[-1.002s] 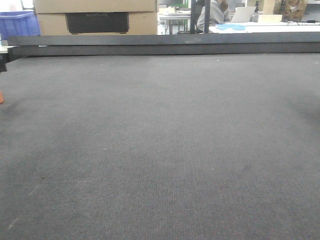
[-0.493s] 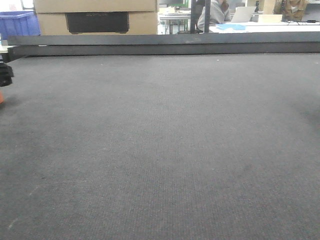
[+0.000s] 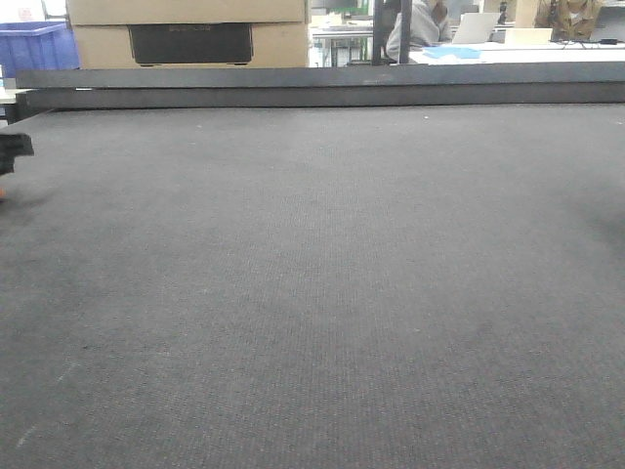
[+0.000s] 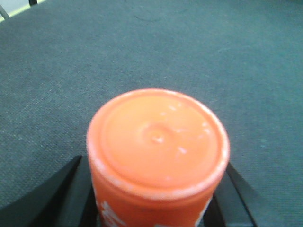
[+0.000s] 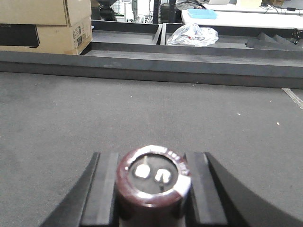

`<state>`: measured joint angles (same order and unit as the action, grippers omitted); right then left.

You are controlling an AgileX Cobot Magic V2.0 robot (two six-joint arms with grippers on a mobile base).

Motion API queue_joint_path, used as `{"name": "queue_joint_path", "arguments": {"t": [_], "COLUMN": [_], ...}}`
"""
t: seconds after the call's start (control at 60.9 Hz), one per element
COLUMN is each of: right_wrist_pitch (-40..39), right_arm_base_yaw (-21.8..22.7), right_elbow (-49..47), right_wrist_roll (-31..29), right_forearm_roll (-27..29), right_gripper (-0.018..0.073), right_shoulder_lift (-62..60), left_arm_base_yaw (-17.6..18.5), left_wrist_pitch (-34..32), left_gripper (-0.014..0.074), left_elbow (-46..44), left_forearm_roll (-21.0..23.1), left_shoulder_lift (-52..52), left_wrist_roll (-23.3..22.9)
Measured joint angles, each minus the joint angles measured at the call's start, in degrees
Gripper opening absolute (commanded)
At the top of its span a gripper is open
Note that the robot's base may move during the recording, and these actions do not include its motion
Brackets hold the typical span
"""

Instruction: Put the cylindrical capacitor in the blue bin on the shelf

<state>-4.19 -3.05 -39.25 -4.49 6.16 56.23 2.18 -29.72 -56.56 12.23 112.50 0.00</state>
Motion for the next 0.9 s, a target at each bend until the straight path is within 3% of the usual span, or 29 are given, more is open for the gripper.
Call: {"name": "queue_joint_path", "arguments": {"t": [0.148,0.345,0.608,0.772,0.903], "right_wrist_pitch": [1.89,8.94,21.99,29.55,33.25], "right_arm_base_yaw": [0.0,0.0,0.0,0.0,-0.1], "right_elbow": [0.0,0.0,-3.0,-8.09,-8.5], "right_wrist_roll": [0.0,0.0,0.0,0.0,0.0], "right_forearm_roll": [0.0,0.0,0.11,0.24,0.46], "right_gripper": [-0.0042,-0.0042,-0.0042,-0.0042,-0.0042], "right_shoulder_lift": [0.0,0.0,0.0,-1.56,-6.51], "left_arm_base_yaw": [0.0,0.52,6.11,9.5,9.92], "left_wrist_pitch": [8.29,25.24,42.21,49.99,56.98], "left_gripper": [-0.0111,-0.0111,-0.0111,-0.0111,-0.0111], "left_elbow": [0.0,-1.13,-1.46,-1.5,-1.5], "left_forearm_roll": [-1.73,-7.47,-14.72,-15.56,-14.6], "left_shoulder_lift": [-7.32,-19.11,-34.65,-43.15,-49.43], "left_wrist_roll": [0.0,0.0,0.0,0.0,0.0]}}
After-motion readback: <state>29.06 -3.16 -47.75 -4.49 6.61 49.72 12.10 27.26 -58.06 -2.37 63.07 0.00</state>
